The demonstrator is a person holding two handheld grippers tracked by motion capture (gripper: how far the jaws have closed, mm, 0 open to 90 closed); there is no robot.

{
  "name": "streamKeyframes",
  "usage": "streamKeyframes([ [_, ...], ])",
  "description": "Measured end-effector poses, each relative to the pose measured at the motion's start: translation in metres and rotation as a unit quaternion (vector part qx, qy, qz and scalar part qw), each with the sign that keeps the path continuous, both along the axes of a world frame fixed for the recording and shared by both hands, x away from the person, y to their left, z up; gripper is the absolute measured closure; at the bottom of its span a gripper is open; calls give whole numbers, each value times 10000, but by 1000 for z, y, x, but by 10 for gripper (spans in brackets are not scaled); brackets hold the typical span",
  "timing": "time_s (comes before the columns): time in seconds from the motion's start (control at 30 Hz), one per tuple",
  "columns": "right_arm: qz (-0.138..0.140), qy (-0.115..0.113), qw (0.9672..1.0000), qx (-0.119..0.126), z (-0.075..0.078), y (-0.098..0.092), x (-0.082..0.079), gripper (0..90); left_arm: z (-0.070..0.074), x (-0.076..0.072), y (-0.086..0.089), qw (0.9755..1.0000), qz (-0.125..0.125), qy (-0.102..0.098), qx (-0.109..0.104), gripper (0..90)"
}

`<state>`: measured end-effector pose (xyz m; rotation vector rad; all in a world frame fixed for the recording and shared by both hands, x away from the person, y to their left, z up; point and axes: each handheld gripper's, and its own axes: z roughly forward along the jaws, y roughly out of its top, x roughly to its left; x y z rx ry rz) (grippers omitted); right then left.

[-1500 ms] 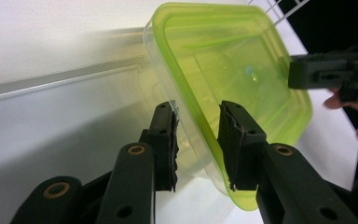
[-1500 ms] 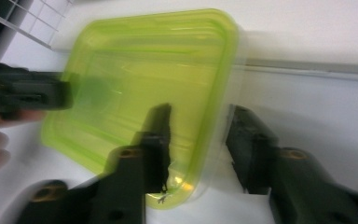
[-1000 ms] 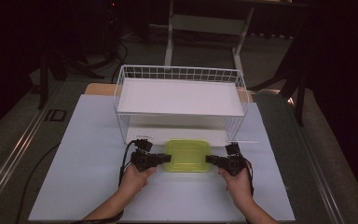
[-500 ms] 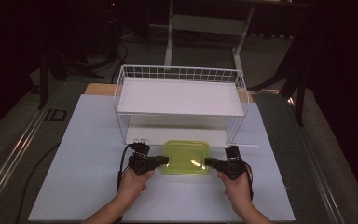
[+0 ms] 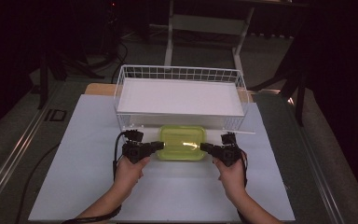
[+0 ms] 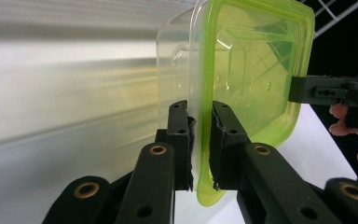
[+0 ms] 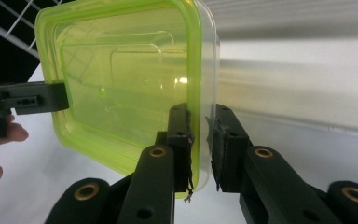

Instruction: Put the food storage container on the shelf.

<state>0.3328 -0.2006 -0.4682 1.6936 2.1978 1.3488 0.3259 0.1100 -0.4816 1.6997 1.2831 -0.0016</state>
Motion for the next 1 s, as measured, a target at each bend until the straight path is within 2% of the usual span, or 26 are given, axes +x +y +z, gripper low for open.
streamKeyframes([
  [0.13,-52,-57,10000,-55,-1,6,8,789,-2,9,3,9999,70,-107,6,807],
  [0.33,-195,-45,9997,-134,-11,11,18,786,-13,18,3,9999,139,-52,7,806],
  [0.6,-284,-33,9993,-239,-19,16,29,781,-16,31,3,9997,192,-75,158,805],
  [0.77,-360,-23,9988,-335,-23,18,35,777,-21,37,1,9996,239,-37,170,805],
  [1.0,-353,-185,9982,-440,-25,22,37,779,-28,41,4,9994,331,1,52,798],
])
